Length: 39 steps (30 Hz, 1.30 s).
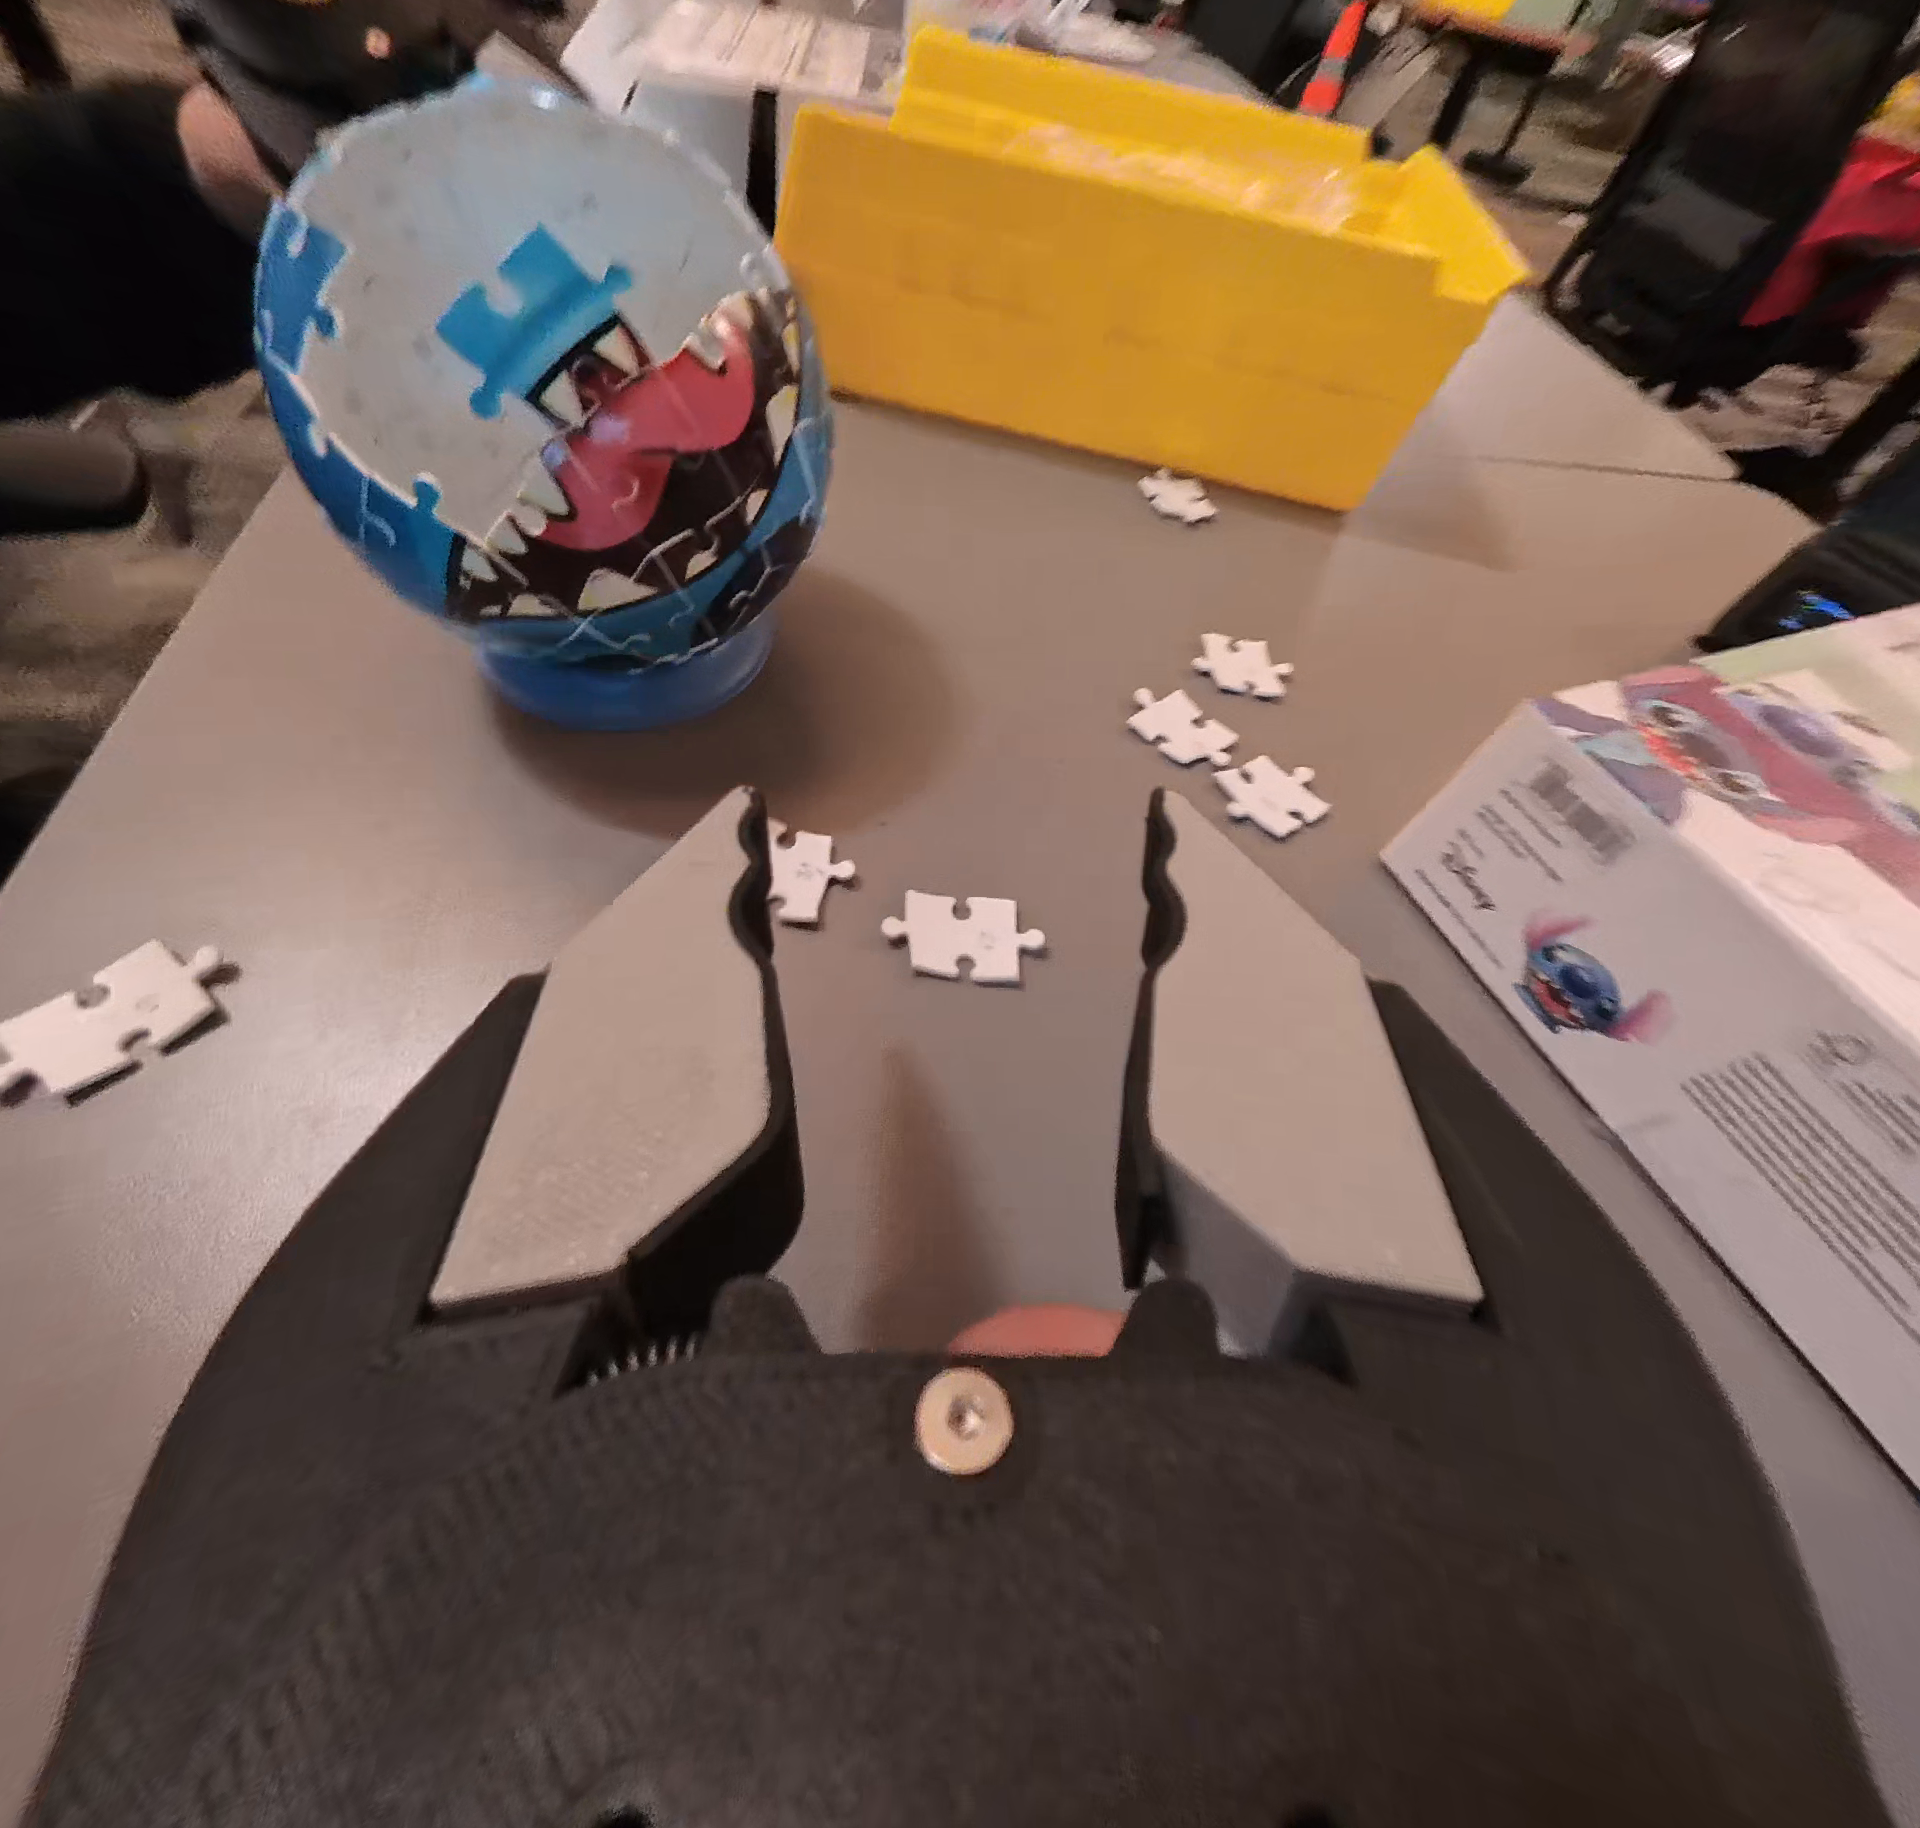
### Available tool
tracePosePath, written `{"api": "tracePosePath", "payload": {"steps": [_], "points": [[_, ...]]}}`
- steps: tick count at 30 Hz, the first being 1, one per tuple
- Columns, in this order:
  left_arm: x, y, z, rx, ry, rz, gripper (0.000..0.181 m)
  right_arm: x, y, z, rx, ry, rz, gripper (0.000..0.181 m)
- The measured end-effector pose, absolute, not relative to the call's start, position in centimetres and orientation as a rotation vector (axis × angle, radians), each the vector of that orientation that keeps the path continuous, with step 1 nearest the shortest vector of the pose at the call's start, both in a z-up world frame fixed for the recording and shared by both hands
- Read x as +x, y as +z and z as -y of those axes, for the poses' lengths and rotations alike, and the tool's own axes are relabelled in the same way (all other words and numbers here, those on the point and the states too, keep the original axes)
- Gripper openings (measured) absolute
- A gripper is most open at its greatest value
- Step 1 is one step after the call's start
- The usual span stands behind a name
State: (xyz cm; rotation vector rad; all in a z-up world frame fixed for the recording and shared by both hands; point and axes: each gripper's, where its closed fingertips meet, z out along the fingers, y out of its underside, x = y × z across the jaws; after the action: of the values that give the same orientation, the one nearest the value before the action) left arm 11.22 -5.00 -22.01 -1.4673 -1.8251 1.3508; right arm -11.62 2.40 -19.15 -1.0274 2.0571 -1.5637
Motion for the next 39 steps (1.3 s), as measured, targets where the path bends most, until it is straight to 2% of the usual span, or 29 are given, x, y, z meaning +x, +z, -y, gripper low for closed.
{"api": "tracePosePath", "payload": {"steps": [9, 13, 23, 26, 27, 29, 32, 39], "points": [[10.6, -22.8, 4.7, -1.496, 1.240, 1.810, 0.067, -15.0, -16.9, -2.1, -0.743, -1.754, -2.041, 0.073], [11.2, -21.7, 5.4, -1.408, 1.332, 1.807, 0.059, -15.9, -17.2, -2.3, -0.637, -1.728, -2.067, 0.079], [11.6, -20.6, 5.3, -1.364, 1.404, 1.756, 0.040, -18.2, -18.5, -2.5, -0.480, -1.749, -2.233, 0.074], [11.2, -21.1, 4.8, -1.416, 1.358, 1.741, 0.041, -19.1, -18.7, -3.0, -0.502, -1.812, -2.316, 0.058], [11.2, -21.2, 4.7, -1.427, 1.352, 1.741, 0.042, -19.5, -18.9, -3.1, -0.503, -1.827, -2.354, 0.058], [11.0, -21.3, 4.3, -1.450, 1.340, 1.720, 0.045, -19.7, -19.0, -3.2, -0.490, -1.843, -2.384, 0.074], [11.0, -21.0, 3.8, -1.459, 1.327, 1.673, 0.048, -18.3, -18.4, -3.6, -0.467, -1.791, -2.252, 0.078], [10.9, -20.5, 2.5, -1.491, 1.313, 1.569, 0.045, -18.0, -17.7, -3.8, -0.429, -1.752, -2.147, 0.070]]}}
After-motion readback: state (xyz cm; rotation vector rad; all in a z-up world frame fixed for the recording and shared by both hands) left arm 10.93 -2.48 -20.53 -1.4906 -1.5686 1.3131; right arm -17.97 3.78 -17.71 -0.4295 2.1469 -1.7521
